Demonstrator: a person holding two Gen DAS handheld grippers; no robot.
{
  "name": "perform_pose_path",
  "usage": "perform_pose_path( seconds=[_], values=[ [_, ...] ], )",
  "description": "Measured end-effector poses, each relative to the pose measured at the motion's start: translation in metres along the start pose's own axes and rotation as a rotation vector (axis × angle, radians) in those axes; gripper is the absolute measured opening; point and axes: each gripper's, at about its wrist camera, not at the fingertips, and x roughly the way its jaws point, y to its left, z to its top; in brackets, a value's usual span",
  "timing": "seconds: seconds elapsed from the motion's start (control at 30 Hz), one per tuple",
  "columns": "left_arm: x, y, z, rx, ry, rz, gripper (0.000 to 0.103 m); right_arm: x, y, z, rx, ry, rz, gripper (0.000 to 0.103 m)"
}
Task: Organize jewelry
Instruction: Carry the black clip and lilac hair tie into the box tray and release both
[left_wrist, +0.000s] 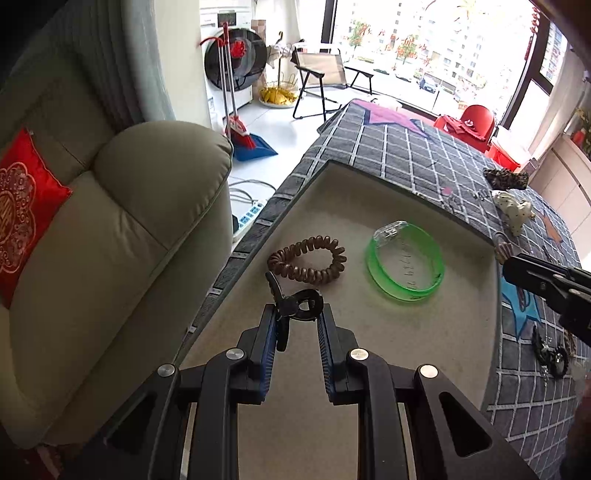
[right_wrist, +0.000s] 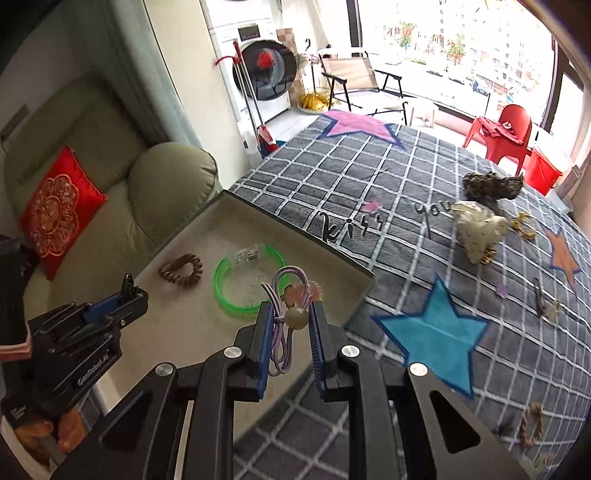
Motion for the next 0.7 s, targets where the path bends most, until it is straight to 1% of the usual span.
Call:
perform_pose_path(
  seconds=[0.17,0.3,0.43,0.7],
  values=[
    [0.020,0.002,0.002,-0.005,0.044,0.017,0.024,0.033,-0.005,0.006,0.015,0.051,-0.009,0.021],
    [0.030,0.001,0.002,-0.001,0.068,0.024,0.024,0.049,-0.007,0.008,0.013,0.069,-0.017,0.021],
    [0.032,-0.003,0.003,0.013,0.061,0.036,0.024,0.061,-0.010,0.010,0.020,0.084,-0.027,0.021],
    [0.034,-0.010,0.003,0.044,0.051,0.061,0.024,0.070,-0.007,0.011,0.011,0.099,-0.027,0.021]
  ],
)
